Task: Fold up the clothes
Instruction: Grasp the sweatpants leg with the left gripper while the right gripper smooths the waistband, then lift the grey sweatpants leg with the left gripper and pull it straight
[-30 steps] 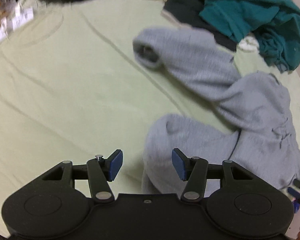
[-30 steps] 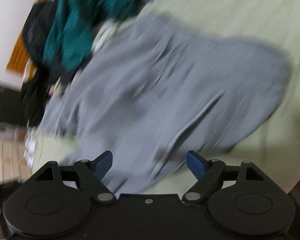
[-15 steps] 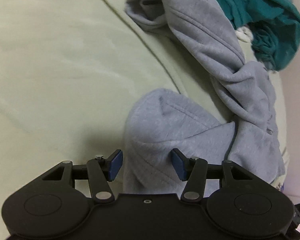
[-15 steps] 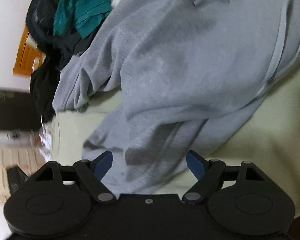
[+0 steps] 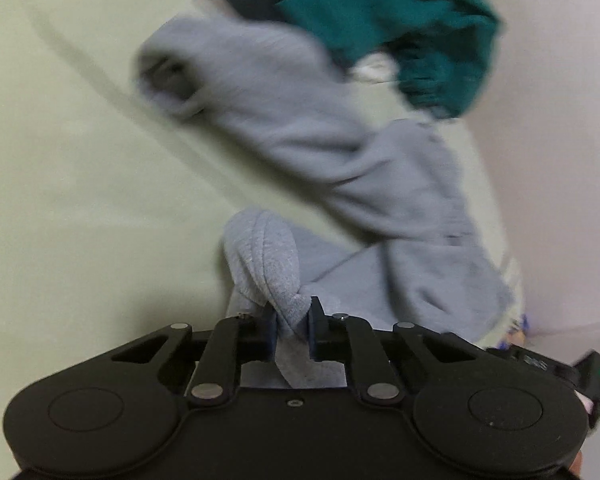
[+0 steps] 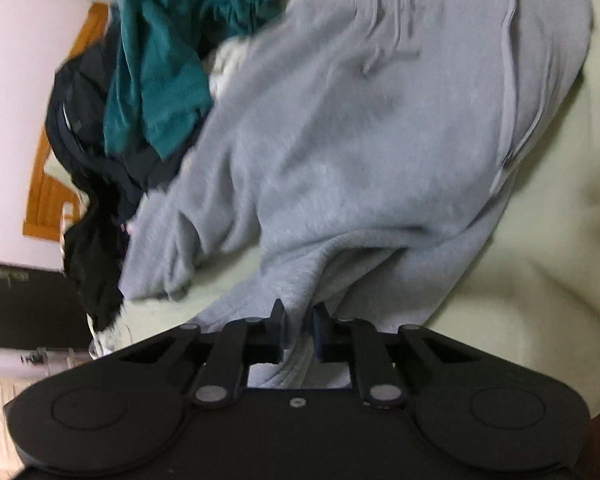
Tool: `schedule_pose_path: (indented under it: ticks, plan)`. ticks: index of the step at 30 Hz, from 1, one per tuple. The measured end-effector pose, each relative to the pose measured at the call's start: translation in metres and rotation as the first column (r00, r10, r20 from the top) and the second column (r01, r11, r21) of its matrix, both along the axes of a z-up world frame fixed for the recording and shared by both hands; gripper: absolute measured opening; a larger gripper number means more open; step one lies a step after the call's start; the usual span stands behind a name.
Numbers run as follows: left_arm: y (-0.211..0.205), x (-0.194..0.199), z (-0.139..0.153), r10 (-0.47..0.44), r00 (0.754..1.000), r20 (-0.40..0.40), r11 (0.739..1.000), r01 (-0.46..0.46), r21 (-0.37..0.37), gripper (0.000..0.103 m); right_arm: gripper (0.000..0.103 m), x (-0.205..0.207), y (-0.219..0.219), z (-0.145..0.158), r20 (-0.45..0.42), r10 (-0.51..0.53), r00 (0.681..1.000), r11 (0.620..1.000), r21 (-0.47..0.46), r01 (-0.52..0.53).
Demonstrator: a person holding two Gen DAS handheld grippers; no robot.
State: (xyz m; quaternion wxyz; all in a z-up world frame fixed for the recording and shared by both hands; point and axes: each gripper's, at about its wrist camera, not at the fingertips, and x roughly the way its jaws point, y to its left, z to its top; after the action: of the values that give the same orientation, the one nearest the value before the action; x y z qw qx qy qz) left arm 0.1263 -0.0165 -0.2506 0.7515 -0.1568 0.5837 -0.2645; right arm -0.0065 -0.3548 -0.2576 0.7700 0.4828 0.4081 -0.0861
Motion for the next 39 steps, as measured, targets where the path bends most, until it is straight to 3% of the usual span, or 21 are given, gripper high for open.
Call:
schedule_pose_path:
  ticks: [4, 10, 16, 19, 21, 24, 27, 29, 32, 34, 39]
  plan:
    - [-0.026, 0.01, 0.033, -0.025, 0.999, 0.036, 0.997, 0.027, -0.068, 0.013, 0.01, 0.002, -0.027, 0.018, 0.034, -0.038, 0.999, 0.999, -0.014, 0.039]
    - [-0.102, 0.031, 0.048, -0.043, 0.998, 0.037, 0.991, 0.047, -0.125, 0.013, 0.01, 0.021, -0.079, 0.026, 0.017, -0.105, 0.994, 0.994, -0.037, 0.106]
    - [-0.19, 0.029, 0.031, -0.079, 0.997, -0.014, 0.983, 0.076, -0.169, 0.013, 0.009, 0.043, -0.135, 0.009, -0.051, -0.101, 0.994, 0.992, -0.087, 0.096]
    - [-0.225, 0.019, 0.012, -0.142, 0.99, 0.0, 0.982, 0.141, -0.122, 0.016, 0.009, 0.057, -0.155, -0.008, -0.107, -0.051, 0.993, 0.993, -0.114, 0.039]
    - [-0.233, 0.02, -0.004, -0.138, 0.989, -0.047, 0.985, 0.132, -0.108, 0.021, 0.009, 0.066, -0.159, -0.017, -0.136, -0.013, 0.991, 0.992, -0.125, -0.004]
    - [-0.22, 0.025, -0.003, -0.09, 0.992, -0.089, 0.987, 0.077, -0.14, 0.034, 0.01, 0.081, -0.161, -0.03, -0.17, 0.056, 0.984, 0.986, -0.146, -0.082]
    - [-0.188, 0.023, 0.019, -0.045, 0.997, -0.059, 0.984, 0.034, -0.174, 0.045, 0.014, 0.09, -0.161, -0.032, -0.185, 0.127, 0.974, 0.972, -0.173, -0.16]
    - [-0.169, 0.021, 0.03, -0.004, 0.999, -0.04, 0.987, -0.003, -0.163, 0.053, 0.032, 0.094, -0.159, -0.026, -0.205, 0.189, 0.961, 0.948, -0.216, -0.232]
    - [-0.132, 0.017, 0.037, 0.089, 0.996, -0.019, 0.986, -0.091, -0.14, 0.061, 0.042, 0.096, -0.157, -0.011, -0.203, 0.246, 0.948, 0.919, -0.261, -0.295]
    - [-0.11, 0.014, 0.026, 0.17, 0.985, -0.037, 0.981, -0.172, -0.093, 0.064, 0.052, 0.092, -0.156, 0.009, -0.188, 0.273, 0.943, 0.901, -0.294, -0.319]
    - [-0.092, 0.006, -0.022, 0.279, 0.953, -0.114, 0.96, -0.278, 0.026, 0.065, 0.056, 0.085, -0.152, 0.045, -0.126, 0.307, 0.943, 0.886, -0.323, -0.332]
